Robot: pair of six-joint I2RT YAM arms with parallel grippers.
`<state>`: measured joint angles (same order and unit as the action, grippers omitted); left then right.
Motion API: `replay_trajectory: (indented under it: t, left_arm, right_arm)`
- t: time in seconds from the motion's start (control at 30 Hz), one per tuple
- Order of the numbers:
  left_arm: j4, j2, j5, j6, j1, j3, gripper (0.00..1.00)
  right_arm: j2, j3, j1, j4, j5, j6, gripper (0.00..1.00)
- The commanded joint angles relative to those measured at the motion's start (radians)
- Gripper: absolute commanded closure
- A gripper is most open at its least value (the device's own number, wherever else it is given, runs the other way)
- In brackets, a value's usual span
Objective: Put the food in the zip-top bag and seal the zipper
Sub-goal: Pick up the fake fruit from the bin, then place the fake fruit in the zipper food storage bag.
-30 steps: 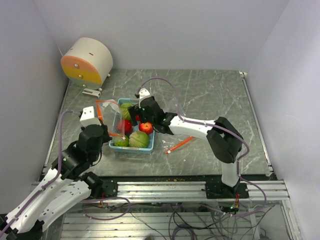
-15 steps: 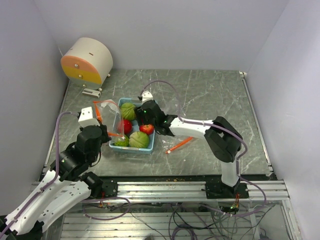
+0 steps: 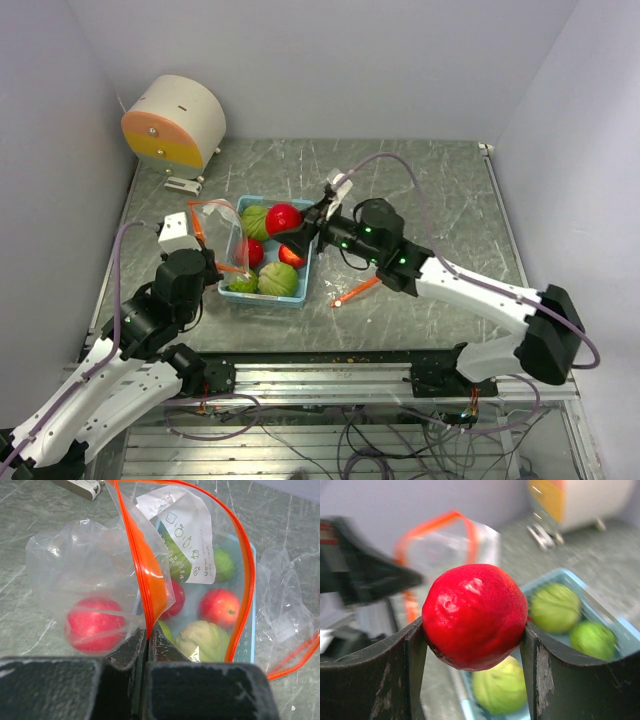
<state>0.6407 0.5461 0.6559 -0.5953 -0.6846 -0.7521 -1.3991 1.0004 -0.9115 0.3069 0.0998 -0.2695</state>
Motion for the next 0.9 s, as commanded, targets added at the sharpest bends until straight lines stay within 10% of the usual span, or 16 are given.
replay_trajectory:
  t: [0.0,0.3,0.6,0.87]
  left_arm:
    - [-0.024,0.008,0.002,0.004,0.0,-0.033,0.93]
    - [-0.05,-0.019,-0.048,0.014,0.0,-0.024,0.93]
    - [-0.068,-0.08,-0.105,0.036,0.0,-0.019,0.93]
    - [-0.081,-0.073,-0.124,0.034,0.001,-0.012,0.93]
  right_arm:
    - [0.077,-0.046,-0.012,0.214,0.354,-0.044,0.57]
    - [-0.168,0.122,-0.059,0.365,0.462,-0.154,0.57]
    - [-0.322,0.253,-0.108,0.211,0.182,-0.095,0.49]
    - [-0.341,0.323,-0.131,0.004,-0.089,-0.023,0.14]
